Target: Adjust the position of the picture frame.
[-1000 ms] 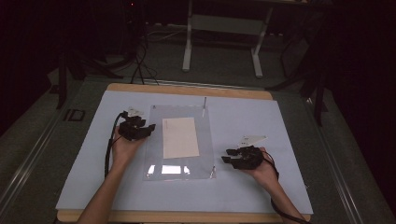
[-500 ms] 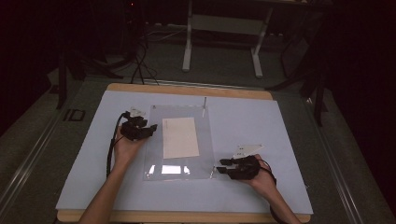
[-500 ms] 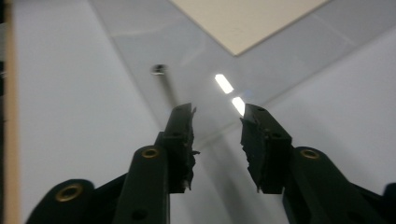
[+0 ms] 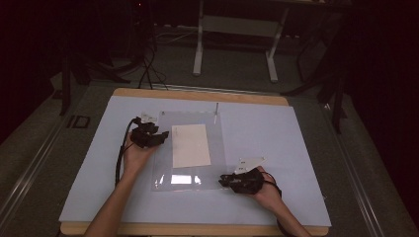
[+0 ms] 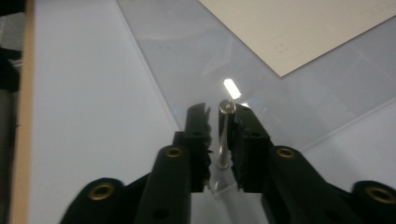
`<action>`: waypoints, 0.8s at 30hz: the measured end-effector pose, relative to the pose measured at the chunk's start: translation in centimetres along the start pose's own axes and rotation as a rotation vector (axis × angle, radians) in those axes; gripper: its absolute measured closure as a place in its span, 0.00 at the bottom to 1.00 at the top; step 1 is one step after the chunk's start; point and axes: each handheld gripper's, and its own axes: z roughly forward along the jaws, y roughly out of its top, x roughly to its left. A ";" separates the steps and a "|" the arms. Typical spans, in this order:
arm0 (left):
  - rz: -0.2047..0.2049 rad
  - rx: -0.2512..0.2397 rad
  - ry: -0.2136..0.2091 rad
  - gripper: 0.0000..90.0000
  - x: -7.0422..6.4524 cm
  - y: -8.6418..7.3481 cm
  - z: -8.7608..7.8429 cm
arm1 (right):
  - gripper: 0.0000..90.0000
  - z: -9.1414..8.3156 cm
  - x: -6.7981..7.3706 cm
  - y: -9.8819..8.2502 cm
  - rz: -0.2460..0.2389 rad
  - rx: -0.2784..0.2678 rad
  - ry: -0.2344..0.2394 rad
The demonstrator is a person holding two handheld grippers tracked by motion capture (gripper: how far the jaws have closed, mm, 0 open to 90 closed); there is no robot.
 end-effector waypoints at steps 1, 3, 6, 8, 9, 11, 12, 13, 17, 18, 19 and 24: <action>0.003 -0.002 -0.003 0.55 -0.1 0.1 0.1 | 0.90 0.1 0.0 0.0 -0.004 0.001 -0.012; 0.007 -0.009 -0.009 0.55 -0.3 0.4 0.2 | 0.92 0.2 0.0 -0.1 -0.001 -0.006 -0.020; 0.013 -0.025 -0.022 0.55 -0.6 0.8 0.5 | 0.94 0.2 0.1 -0.1 -0.012 -0.009 -0.031; 0.022 -0.022 -0.026 0.55 -0.9 1.1 0.9 | 0.94 0.2 0.3 -0.1 -0.024 -0.008 -0.043; 0.026 -0.021 -0.027 0.55 -1.0 1.3 1.0 | 0.95 0.2 0.3 -0.1 -0.025 -0.011 -0.046; 0.031 -0.020 -0.032 0.55 -1.3 1.6 1.4 | 0.95 0.2 0.4 -0.2 -0.019 -0.017 -0.052; 0.036 -0.023 -0.036 0.55 -1.4 1.8 1.6 | 0.95 0.2 0.4 -0.2 -0.020 -0.017 -0.055; 0.044 -0.022 -0.037 0.55 -1.5 2.0 1.8 | 0.95 0.2 0.5 -0.2 -0.021 -0.015 -0.060; 0.066 -0.030 -0.048 0.54 -1.9 2.7 2.6 | 0.95 0.1 0.5 -0.1 -0.018 -0.018 -0.066; 0.065 -0.033 -0.053 0.54 -1.9 2.9 2.9 | 0.95 0.0 0.6 -0.1 -0.018 -0.018 -0.070; 0.061 -0.032 -0.059 0.54 -2.0 3.1 3.2 | 0.95 0.0 0.6 -0.1 -0.017 -0.019 -0.072; 0.061 -0.027 -0.082 0.54 -2.2 4.1 4.8 | 0.95 -0.4 0.3 -0.1 0.001 -0.019 -0.091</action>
